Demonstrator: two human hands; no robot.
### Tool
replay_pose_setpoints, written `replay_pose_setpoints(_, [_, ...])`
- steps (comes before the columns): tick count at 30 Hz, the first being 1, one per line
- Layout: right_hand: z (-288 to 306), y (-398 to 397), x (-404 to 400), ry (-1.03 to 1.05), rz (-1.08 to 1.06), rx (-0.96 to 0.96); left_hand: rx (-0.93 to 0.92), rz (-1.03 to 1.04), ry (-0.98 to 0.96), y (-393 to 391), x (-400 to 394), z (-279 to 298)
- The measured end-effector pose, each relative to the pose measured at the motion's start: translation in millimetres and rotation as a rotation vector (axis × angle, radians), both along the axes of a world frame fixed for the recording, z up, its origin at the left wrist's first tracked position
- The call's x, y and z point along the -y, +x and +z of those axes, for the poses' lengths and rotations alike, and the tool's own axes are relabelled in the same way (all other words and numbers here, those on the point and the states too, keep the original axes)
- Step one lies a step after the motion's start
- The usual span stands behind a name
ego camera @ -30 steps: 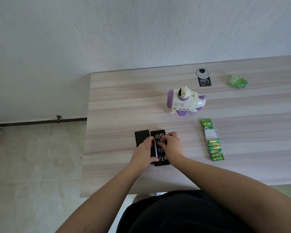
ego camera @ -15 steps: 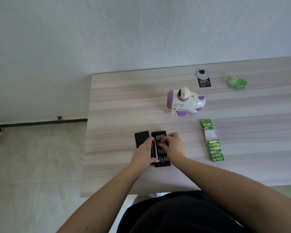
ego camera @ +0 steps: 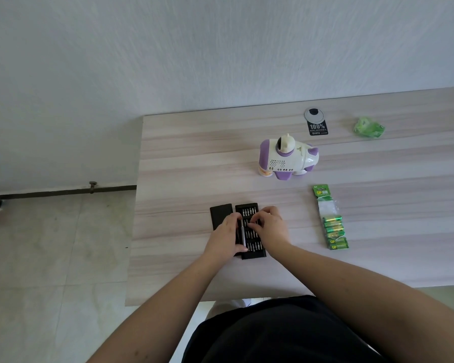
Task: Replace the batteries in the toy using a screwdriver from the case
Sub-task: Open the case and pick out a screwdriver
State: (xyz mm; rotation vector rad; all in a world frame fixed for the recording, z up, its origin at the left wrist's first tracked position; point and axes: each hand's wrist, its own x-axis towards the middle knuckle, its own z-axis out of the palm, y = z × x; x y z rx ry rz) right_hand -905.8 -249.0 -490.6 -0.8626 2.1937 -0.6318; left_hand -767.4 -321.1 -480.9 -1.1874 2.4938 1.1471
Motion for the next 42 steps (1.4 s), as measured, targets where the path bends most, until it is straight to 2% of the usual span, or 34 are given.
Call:
replay_pose_setpoints(8, [7, 3, -5, 0.011, -0.109, 0.084, -0.066, 0.133, 0.095, 1, -4, -1])
replay_pose_setpoints(15, [14, 5, -10, -0.026, -0.298, 0.315, -0.059, 0.19, 0.043, -5, -10, -2])
replay_pose_setpoints(22, [21, 5, -8, -0.02, -0.308, 0.362, -0.031, 0.232, 0.023, -8, -12, -1])
replay_pose_setpoints(27, [21, 10, -4, 0.027, -0.207, 0.324, -0.005, 0.293, 0.058, -9, -10, -1])
replay_pose_setpoints(35, [25, -6, -12, 0.032, -0.214, 0.193, -0.025, 0.359, 0.079, 0, -4, -5])
replay_pose_setpoints(42, [26, 1, -7, -0.001, -0.099, 0.133, -0.146, 0.468, 0.21, 6, 2, -9])
